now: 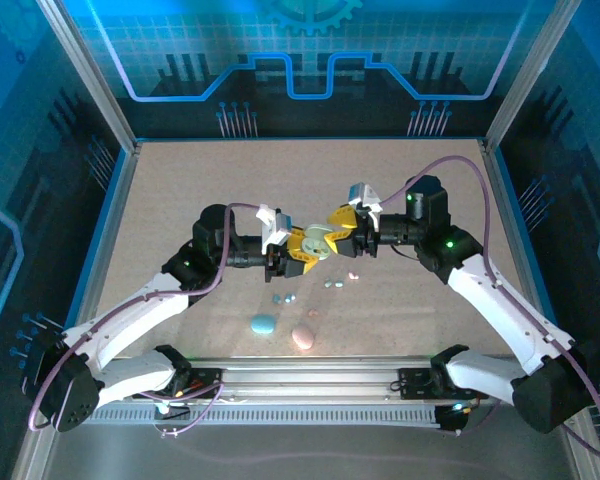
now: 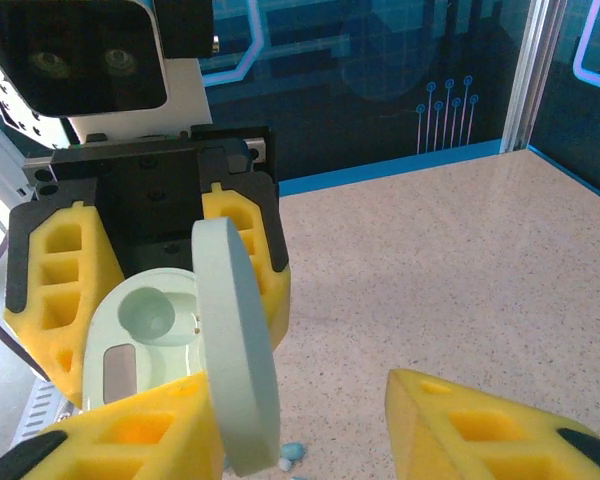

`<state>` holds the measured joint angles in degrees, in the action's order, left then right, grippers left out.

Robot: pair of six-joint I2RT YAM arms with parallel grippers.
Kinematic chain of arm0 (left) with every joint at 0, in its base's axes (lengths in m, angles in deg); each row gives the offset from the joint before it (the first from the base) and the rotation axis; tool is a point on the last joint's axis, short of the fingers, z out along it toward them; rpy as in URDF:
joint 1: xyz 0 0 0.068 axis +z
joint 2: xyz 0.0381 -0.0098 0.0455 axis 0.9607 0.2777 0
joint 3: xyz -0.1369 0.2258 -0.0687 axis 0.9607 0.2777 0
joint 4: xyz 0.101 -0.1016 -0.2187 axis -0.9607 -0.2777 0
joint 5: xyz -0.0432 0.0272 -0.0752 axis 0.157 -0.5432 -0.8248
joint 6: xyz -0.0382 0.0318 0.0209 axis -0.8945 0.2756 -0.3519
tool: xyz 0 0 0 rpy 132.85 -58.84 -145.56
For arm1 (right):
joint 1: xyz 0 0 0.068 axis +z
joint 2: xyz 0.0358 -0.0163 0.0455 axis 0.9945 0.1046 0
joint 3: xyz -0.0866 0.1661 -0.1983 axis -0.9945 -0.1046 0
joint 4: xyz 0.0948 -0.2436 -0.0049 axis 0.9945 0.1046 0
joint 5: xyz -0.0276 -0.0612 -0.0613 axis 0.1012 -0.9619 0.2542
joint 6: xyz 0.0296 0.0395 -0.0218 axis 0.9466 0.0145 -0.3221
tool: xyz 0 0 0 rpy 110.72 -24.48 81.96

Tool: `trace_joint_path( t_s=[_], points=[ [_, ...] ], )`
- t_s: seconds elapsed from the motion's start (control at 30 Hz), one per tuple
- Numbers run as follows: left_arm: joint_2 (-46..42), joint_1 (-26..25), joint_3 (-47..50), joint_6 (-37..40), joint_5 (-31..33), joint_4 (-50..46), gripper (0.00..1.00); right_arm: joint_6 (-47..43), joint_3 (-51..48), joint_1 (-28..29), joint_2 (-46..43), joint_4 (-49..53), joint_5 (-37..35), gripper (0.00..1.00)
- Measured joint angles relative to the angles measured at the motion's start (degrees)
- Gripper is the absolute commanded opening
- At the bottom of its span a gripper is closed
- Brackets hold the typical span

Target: Insert wireless bluetooth earbuds into charging case

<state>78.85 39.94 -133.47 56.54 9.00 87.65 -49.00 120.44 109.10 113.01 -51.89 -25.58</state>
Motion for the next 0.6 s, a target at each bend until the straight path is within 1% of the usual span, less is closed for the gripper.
trace_joint_path(
  t_s=[0.03, 0.17, 0.3, 0.4, 0.53, 0.6],
  points=[
    [0.0, 0.0, 0.09, -0.24, 0.0, 0.35, 0.32, 0.09, 0.37, 0.0, 0.04, 0.17, -0.52, 0.52],
    [0.0, 0.0, 1.25, -1.57, 0.26, 3.13, 0.31, 2.23, 2.89, 0.0, 0.66, 1.97, -3.15, 0.55],
    [0.04, 0.0, 2.91, -2.82, 2.32, 5.92, 0.31, 3.82, 6.16, 0.0, 2.08, 5.05, -2.08, 0.62],
    [0.79, 0.0, 4.98, -4.09, 4.15, 9.22, 0.31, 6.32, 7.61, 0.0, 1.81, 6.34, -2.21, 0.65],
    [2.45, 0.0, 7.93, -5.86, 6.38, 14.36, 0.31, 11.15, 9.86, -0.15, 0.81, 9.64, -6.34, 0.66],
    [2.97, 0.0, 9.05, -6.27, 7.52, 16.17, 0.31, 13.38, 11.06, -0.44, 0.0, 11.58, -9.62, 0.64]
  ],
)
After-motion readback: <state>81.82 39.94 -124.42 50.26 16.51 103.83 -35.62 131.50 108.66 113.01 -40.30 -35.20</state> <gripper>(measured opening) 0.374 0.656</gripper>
